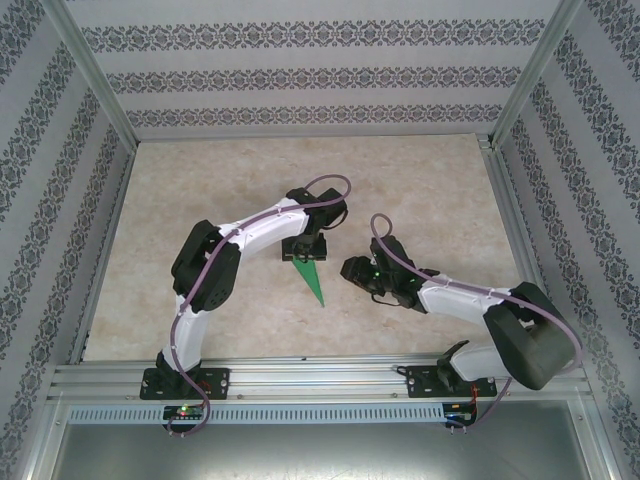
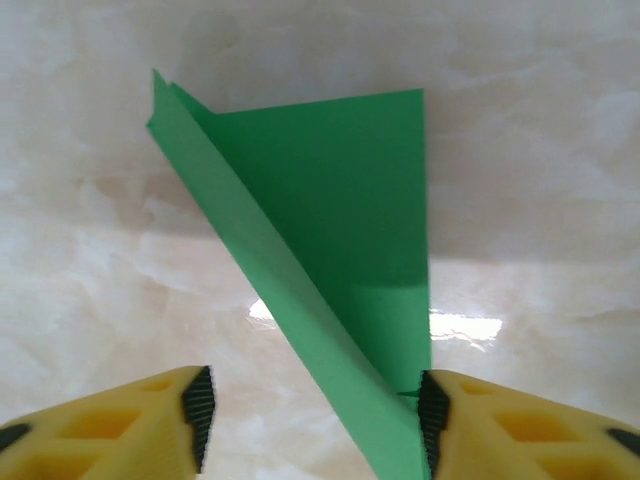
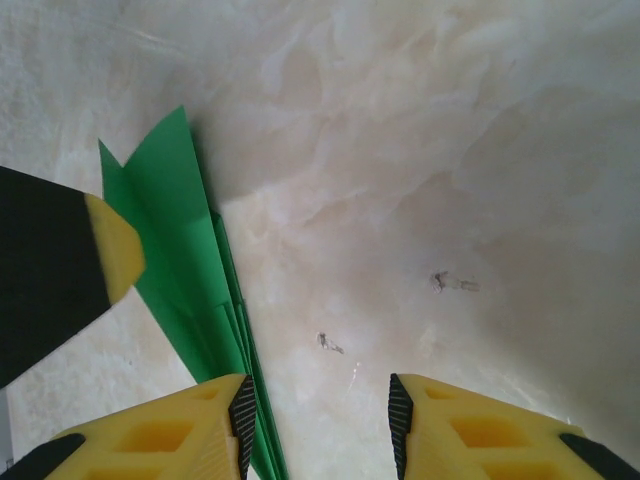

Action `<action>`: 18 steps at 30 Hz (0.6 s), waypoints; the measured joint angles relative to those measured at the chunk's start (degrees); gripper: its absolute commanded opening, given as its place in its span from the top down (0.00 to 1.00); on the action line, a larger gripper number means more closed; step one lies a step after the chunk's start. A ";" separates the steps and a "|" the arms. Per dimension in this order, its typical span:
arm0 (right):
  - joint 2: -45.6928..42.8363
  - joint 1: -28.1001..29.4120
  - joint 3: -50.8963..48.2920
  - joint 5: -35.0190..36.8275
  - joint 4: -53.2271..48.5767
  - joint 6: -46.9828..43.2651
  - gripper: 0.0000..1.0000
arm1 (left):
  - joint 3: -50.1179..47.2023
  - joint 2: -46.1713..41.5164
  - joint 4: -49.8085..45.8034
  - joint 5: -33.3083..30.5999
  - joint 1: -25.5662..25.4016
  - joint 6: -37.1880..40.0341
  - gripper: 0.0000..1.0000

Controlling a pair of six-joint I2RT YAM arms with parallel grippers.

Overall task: Fold a paper plane with a square sheet of paper (pick it up from the middle)
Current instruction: Move a paper plane to the center of the table.

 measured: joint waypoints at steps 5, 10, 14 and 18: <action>2.93 0.02 1.01 -2.08 0.90 -0.20 0.58 | -7.41 -3.19 0.11 -0.48 0.68 -0.26 0.56; 5.55 0.17 3.30 -3.78 1.84 -0.90 0.58 | -10.60 -6.60 0.76 -0.28 1.55 -0.37 0.62; 8.61 1.53 6.29 -5.66 2.60 -2.34 0.58 | -13.11 -8.52 2.89 0.17 1.60 -0.61 0.72; 11.28 2.99 8.92 -7.76 2.56 -4.09 0.58 | -15.30 -8.81 4.55 0.44 1.92 -0.61 0.74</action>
